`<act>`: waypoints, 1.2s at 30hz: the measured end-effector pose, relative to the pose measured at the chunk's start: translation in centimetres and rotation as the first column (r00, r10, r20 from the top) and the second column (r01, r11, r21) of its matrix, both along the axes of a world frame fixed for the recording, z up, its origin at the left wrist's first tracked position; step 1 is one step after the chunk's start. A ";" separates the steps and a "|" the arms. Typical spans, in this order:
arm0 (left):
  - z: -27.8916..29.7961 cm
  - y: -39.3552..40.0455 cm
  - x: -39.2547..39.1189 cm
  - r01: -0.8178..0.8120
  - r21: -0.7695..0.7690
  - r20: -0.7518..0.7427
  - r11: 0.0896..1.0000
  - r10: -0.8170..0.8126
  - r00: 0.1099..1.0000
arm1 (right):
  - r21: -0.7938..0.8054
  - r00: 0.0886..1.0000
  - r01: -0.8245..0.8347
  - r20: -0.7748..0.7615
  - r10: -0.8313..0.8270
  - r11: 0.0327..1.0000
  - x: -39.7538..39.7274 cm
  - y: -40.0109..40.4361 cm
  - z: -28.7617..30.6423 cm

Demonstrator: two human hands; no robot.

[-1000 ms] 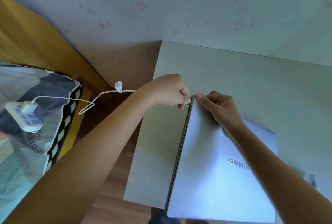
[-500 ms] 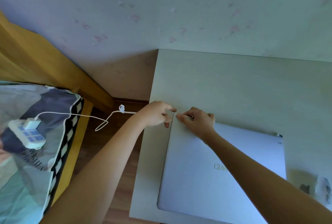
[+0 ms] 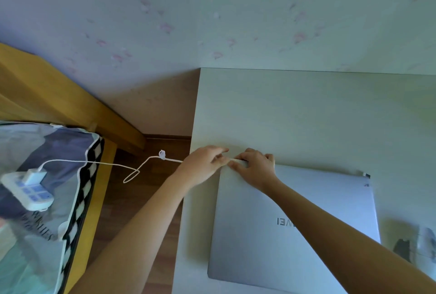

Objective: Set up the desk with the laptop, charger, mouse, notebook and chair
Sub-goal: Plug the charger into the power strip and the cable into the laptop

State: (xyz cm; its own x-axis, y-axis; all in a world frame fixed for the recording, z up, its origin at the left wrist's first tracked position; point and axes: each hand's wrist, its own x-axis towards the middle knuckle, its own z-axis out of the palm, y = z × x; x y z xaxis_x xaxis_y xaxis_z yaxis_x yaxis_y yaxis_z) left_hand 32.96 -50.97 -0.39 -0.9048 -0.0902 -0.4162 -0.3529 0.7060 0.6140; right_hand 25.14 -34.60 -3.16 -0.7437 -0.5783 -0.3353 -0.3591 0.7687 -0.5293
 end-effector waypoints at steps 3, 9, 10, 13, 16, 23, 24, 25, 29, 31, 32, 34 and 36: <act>-1.2 1.9 0.6 0.168 -0.320 -0.120 0.932 -0.216 0.969 | 0.013 0.999 -0.047 0.007 0.047 0.999 -0.1 0.3 -0.5; -3.6 3.3 2.4 0.276 -0.510 0.011 0.815 -0.315 0.949 | -0.126 0.974 -0.204 -0.127 0.188 0.971 -0.4 1.1 0.3; -3.8 3.5 2.4 0.272 -0.517 0.012 0.812 -0.311 0.950 | -0.087 0.957 -0.254 -0.169 0.237 0.963 -0.4 1.7 0.4; -4.2 4.4 2.1 0.258 -0.559 -0.016 0.788 -0.321 0.947 | 0.080 0.861 -0.344 -0.370 0.348 0.936 -0.3 4.7 0.5; -4.3 6.3 1.4 0.313 -0.563 -0.016 0.765 -0.389 0.921 | 0.224 0.785 -0.292 -0.499 0.367 0.930 -0.5 8.2 0.5; -3.5 14.7 -2.5 0.374 -0.615 -0.057 0.694 -0.512 0.857 | 0.390 0.834 -0.100 -0.469 0.291 0.915 -2.4 17.3 1.2; -3.4 16.2 -3.1 0.396 -0.636 -0.049 0.662 -0.547 0.836 | 0.401 0.845 -0.078 -0.459 0.273 0.913 -2.7 18.7 1.3; -3.2 17.7 -3.8 0.418 -0.652 -0.042 0.633 -0.580 0.813 | 0.403 0.849 -0.055 -0.463 0.256 0.914 -3.0 20.0 1.3; -3.3 23.6 -6.6 0.506 -0.605 -0.065 0.615 -0.671 0.739 | 0.368 0.872 0.026 -0.462 0.159 0.929 -4.0 25.0 1.1; -3.4 26.1 -7.8 0.545 -0.534 -0.045 0.646 -0.666 0.745 | 0.331 0.883 0.054 -0.456 0.109 0.942 -4.6 26.8 1.1; -3.6 27.0 -8.2 0.544 -0.510 -0.039 0.666 -0.650 0.759 | 0.319 0.893 0.059 -0.441 0.093 0.946 -4.9 27.5 1.1; -3.9 28.2 -8.6 0.531 -0.471 -0.026 0.704 -0.613 0.790 | 0.288 0.908 0.043 -0.412 0.083 0.957 -5.7 29.2 0.7; -4.2 28.6 -8.8 0.503 -0.465 -0.045 0.728 -0.588 0.808 | 0.267 0.932 -0.032 -0.339 0.125 0.963 -6.5 30.9 0.2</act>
State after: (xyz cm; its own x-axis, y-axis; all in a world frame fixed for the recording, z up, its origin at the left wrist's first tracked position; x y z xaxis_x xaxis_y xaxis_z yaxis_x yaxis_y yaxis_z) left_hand 24.13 -22.36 -4.61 -0.9039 0.3188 -0.2850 0.2584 0.9382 0.2301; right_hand 18.66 -3.73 -2.99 -0.7954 -0.5704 -0.2051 -0.5502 0.8213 -0.1506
